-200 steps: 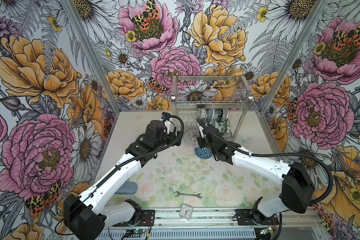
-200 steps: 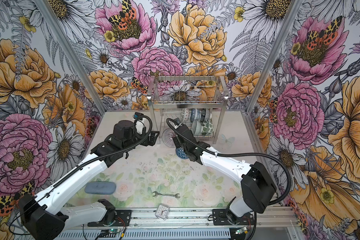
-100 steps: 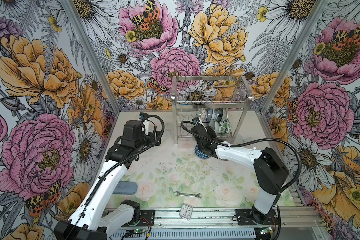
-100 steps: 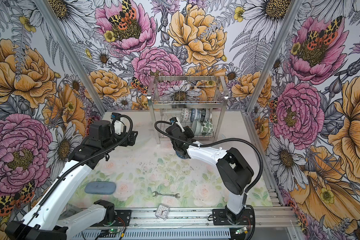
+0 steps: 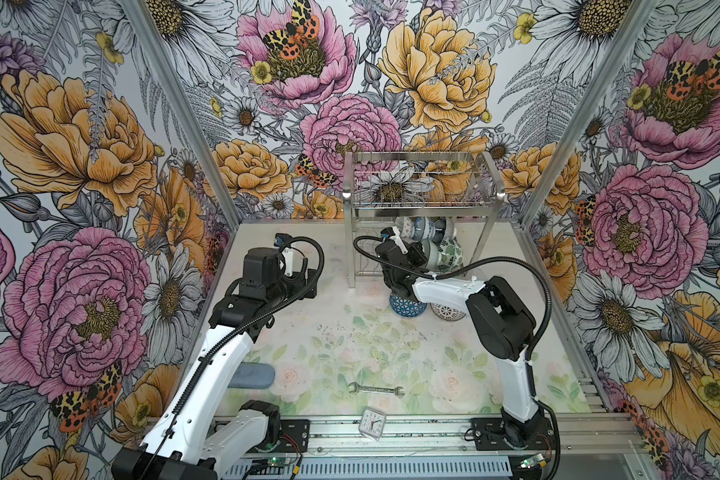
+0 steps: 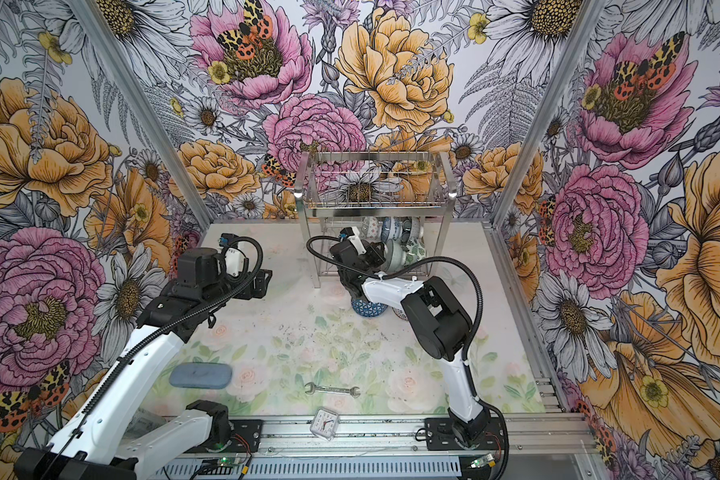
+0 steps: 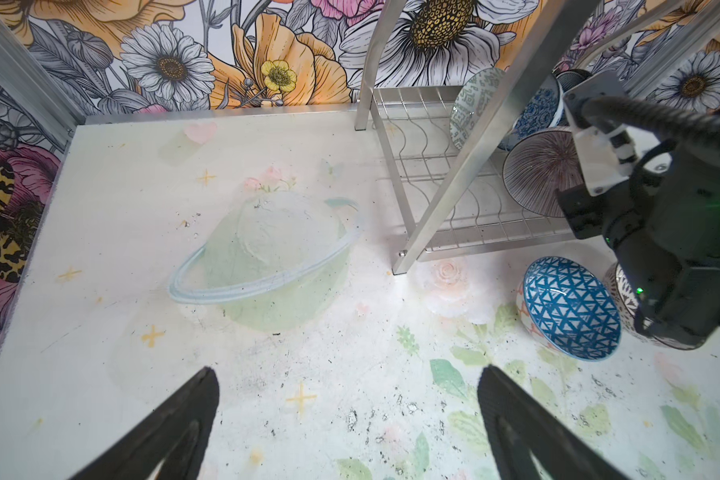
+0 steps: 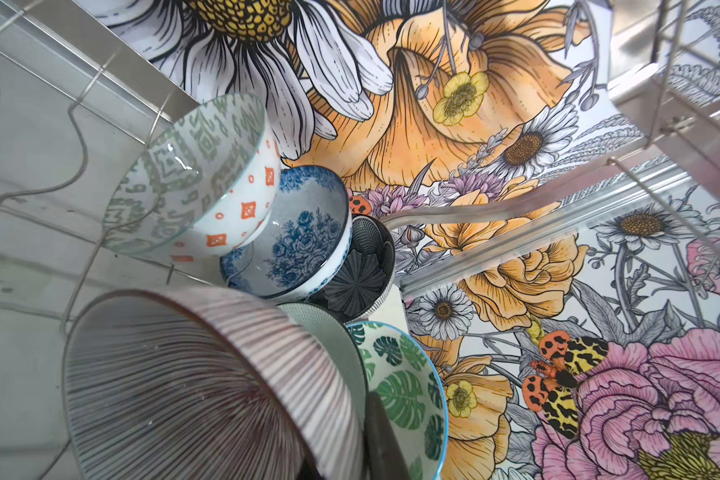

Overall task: Load the bowls into the dish rack
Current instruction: 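Move the purple striped bowl with the right gripper into a rack slot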

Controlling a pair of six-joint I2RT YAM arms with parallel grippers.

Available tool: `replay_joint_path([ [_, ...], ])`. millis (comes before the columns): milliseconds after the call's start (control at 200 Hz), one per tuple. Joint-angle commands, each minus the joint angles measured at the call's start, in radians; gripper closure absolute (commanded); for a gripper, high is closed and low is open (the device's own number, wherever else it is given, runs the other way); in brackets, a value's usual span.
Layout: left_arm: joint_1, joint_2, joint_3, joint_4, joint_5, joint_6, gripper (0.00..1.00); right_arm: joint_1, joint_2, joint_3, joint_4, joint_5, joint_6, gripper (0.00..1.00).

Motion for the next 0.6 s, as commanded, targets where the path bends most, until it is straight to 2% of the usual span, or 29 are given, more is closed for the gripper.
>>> replay_joint_path([
  [0, 0.006, -0.015, -0.009, 0.035, 0.028, 0.017, 0.01, -0.017, 0.033, 0.077, 0.071, 0.035, -0.036, 1.00],
  [310, 0.007, -0.017, -0.009, 0.035, 0.037, 0.017, 0.01, -0.039, 0.134, 0.187, 0.019, 0.020, -0.049, 1.00],
  [595, 0.008, -0.024, -0.009, 0.034, 0.031, 0.016, 0.01, -0.033, 0.167, 0.211, -0.044, 0.004, 0.000, 1.00],
])
